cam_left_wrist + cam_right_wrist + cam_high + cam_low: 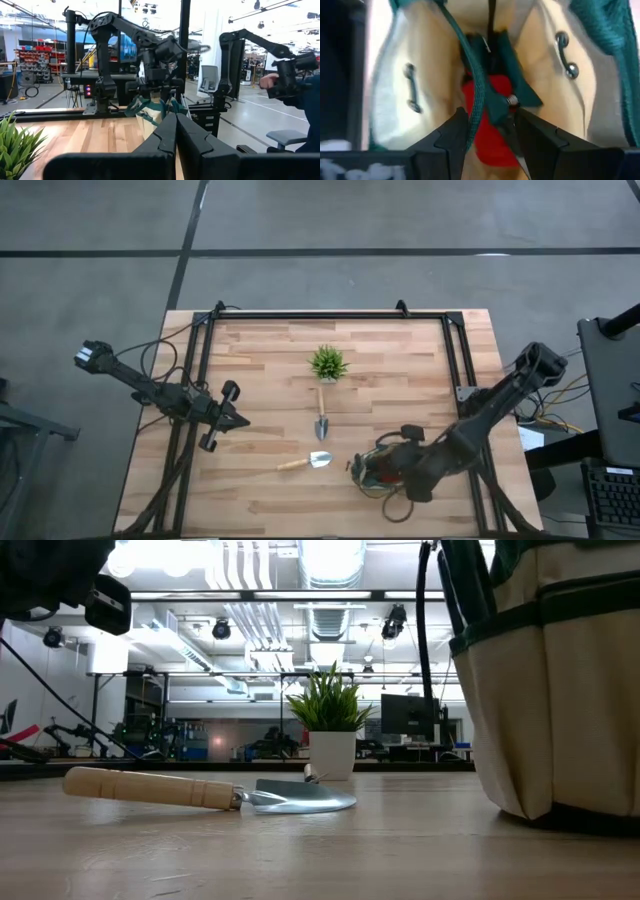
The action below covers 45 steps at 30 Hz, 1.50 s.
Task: Pick & Place Garden tools in Gardening bag
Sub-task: Put the green shear scissors into the green gardening bag
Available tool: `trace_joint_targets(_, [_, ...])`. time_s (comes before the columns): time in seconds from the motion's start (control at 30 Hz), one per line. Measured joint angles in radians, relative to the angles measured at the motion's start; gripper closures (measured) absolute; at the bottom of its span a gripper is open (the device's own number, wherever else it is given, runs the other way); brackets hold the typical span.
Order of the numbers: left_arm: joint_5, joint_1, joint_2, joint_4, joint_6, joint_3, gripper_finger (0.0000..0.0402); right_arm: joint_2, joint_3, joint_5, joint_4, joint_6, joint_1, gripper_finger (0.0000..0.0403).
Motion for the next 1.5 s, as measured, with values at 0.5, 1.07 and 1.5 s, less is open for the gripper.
trace_joint_targets(0.5, [0.0, 0.0, 0.0, 0.0, 0.0, 0.0, 0.039, 0.274, 0.264, -0.104, -0.223, -0.167, -0.076, 0.036])
trace_joint_targets(1.07, [0.0, 0.0, 0.003, 0.0, 0.0, 0.0, 0.039, 0.071, 0.296, 0.103, -0.245, -0.152, -0.005, 0.0394])
trace_joint_targets(1.5, [0.0, 0.0, 0.003, 0.0, 0.0, 0.0, 0.039, 0.029, 0.294, 0.088, -0.129, -0.083, 0.089, 0.0394])
